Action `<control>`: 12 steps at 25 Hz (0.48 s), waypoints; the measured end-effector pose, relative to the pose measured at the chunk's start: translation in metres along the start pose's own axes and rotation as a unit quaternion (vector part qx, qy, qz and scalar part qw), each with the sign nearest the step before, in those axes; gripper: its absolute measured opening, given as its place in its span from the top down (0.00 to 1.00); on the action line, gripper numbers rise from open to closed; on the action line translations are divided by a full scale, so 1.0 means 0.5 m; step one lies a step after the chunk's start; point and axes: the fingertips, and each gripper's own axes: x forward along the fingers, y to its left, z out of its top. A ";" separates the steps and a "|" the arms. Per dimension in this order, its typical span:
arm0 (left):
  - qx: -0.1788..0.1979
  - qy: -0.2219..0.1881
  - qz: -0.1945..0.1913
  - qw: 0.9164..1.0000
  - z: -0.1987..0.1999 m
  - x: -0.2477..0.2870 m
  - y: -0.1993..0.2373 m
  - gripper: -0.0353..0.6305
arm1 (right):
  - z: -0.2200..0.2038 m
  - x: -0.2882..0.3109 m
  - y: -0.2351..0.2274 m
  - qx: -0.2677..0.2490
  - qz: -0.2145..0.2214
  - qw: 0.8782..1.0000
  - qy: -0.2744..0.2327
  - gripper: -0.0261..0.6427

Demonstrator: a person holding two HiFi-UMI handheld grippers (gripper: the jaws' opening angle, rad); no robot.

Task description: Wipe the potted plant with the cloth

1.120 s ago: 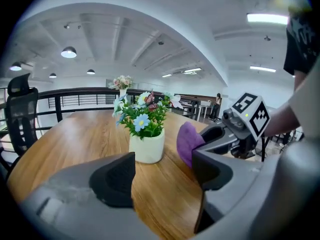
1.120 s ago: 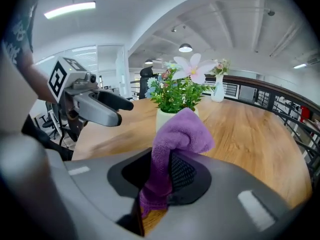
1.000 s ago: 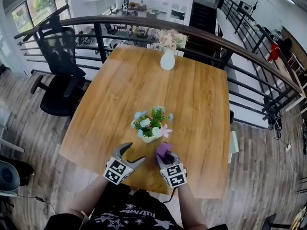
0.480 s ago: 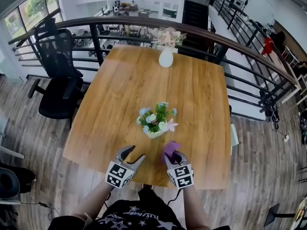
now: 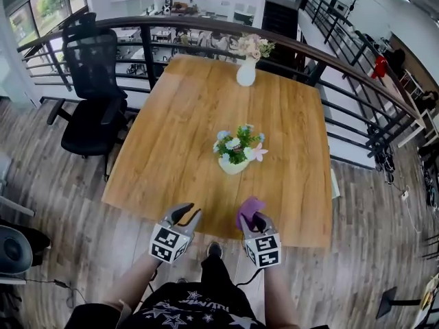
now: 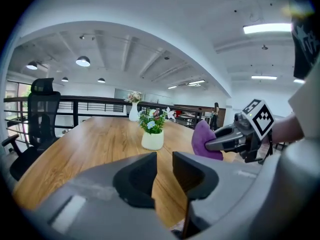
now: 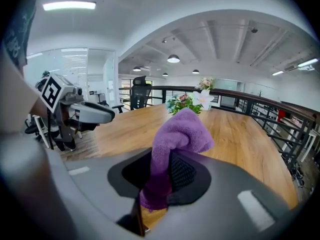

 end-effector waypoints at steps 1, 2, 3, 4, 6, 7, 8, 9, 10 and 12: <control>0.003 -0.002 -0.001 1.000 -0.001 -0.015 -0.006 0.79 | -0.002 -0.012 0.015 -0.002 0.000 1.000 0.000 0.84; 0.006 -0.006 -0.002 1.000 -0.002 -0.030 -0.010 0.79 | -0.005 -0.022 0.028 -0.003 -0.001 1.000 0.000 0.84; 0.007 -0.009 -0.002 1.000 -0.005 -0.044 -0.014 0.79 | -0.008 -0.031 0.042 -0.004 -0.002 1.000 -0.001 0.84; 0.007 -0.011 -0.002 1.000 -0.009 -0.058 -0.019 0.79 | -0.011 -0.040 0.055 -0.003 -0.003 1.000 -0.002 0.84; 0.006 -0.013 -0.002 1.000 -0.021 -0.087 -0.029 0.80 | -0.017 -0.059 0.083 -0.005 -0.001 1.000 -0.003 0.84; 0.006 -0.013 -0.002 1.000 -0.025 -0.101 -0.036 0.81 | -0.019 -0.069 0.096 -0.008 0.000 1.000 -0.003 0.84; 0.007 -0.013 -0.002 1.000 -0.029 -0.117 -0.043 0.81 | -0.021 -0.081 0.109 -0.010 0.000 1.000 -0.004 0.84; 0.008 -0.014 -0.002 1.000 -0.032 -0.133 -0.049 0.82 | -0.022 -0.093 0.121 -0.012 0.000 1.000 -0.004 0.84; 0.007 -0.016 -0.001 1.000 -0.034 -0.149 -0.056 0.83 | -0.024 -0.105 0.133 -0.013 -0.002 1.000 -0.005 0.84; 0.007 -0.021 0.003 1.000 -0.036 -0.179 -0.065 0.86 | -0.030 -0.125 0.154 -0.013 -0.004 1.000 -0.006 0.84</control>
